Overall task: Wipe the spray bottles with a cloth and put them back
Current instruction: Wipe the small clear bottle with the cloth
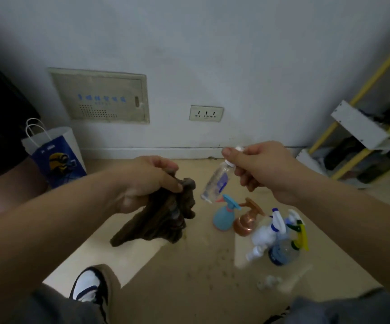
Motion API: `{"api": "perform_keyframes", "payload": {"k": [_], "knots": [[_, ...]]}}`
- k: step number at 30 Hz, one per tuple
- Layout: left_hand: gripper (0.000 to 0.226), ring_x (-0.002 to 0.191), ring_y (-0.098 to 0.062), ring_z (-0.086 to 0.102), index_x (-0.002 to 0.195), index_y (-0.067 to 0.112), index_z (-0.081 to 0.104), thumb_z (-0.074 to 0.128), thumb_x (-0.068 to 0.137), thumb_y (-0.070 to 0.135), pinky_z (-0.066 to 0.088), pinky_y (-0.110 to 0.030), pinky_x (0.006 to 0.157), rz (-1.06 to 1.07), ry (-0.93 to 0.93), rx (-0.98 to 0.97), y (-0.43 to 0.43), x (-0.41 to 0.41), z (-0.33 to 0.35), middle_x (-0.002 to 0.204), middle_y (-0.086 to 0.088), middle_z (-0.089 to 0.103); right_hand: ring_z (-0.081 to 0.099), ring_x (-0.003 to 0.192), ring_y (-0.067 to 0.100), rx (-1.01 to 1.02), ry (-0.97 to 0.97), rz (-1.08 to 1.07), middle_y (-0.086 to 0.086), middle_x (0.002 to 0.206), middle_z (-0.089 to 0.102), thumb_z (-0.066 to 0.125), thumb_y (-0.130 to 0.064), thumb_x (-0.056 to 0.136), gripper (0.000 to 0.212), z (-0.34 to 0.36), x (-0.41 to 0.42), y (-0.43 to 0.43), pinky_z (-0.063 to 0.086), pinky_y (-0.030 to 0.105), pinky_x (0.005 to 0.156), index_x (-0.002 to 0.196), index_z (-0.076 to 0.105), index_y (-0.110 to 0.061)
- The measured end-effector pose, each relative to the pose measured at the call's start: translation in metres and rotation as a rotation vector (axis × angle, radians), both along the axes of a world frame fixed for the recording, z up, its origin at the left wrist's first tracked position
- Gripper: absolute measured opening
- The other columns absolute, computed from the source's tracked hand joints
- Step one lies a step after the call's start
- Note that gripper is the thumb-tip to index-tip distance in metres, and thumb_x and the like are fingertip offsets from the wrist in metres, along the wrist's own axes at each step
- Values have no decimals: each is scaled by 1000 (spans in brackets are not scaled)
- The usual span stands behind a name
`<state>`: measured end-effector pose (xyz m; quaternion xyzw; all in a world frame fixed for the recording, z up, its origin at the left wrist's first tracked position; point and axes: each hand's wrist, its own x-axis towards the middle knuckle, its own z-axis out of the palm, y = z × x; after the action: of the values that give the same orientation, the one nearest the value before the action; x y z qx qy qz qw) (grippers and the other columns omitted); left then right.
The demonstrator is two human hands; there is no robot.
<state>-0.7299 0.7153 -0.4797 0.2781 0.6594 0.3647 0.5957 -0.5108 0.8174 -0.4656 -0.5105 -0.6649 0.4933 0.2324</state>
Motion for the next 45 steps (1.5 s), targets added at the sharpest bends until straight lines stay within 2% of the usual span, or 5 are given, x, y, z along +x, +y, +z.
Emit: {"api": "perform_keyframes", "payload": {"k": [11,24,30,35,45], "knots": [[14,77,-2,66,105,28,60,70,96,24,56,-19,68,325,322,534,9,58,-7,90,8,66,71,72,30,-154,113,-8,20,91,74,70,-50,90,45,-39,-25,4,60,58,86,94,76,-6],[23,101,-3,56,119,24,64,65,96,22,46,-15,88,-109,950,905,46,42,-43,112,13,64,76,91,35,-362,413,-85,24,101,76,57,-30,103,39,-27,-22,16,64,41,80,110,72,5],[36,85,-25,72,106,27,66,37,109,47,61,-52,79,151,368,580,36,61,-55,89,-2,73,77,94,32,-401,471,-173,11,103,78,62,-30,99,34,-31,-18,17,38,60,111,114,66,1],[54,94,-33,75,117,12,74,49,102,57,63,-48,82,429,-578,98,40,63,-39,113,-17,76,71,109,38,-461,625,-217,27,120,70,60,-16,100,26,-35,-18,4,61,41,91,112,65,6],[37,51,-26,58,103,4,62,40,104,33,47,-21,46,247,-457,-135,33,50,-36,81,-16,57,75,99,32,-267,472,14,26,106,73,63,-17,90,28,-41,-4,1,62,33,82,108,69,5]]}}
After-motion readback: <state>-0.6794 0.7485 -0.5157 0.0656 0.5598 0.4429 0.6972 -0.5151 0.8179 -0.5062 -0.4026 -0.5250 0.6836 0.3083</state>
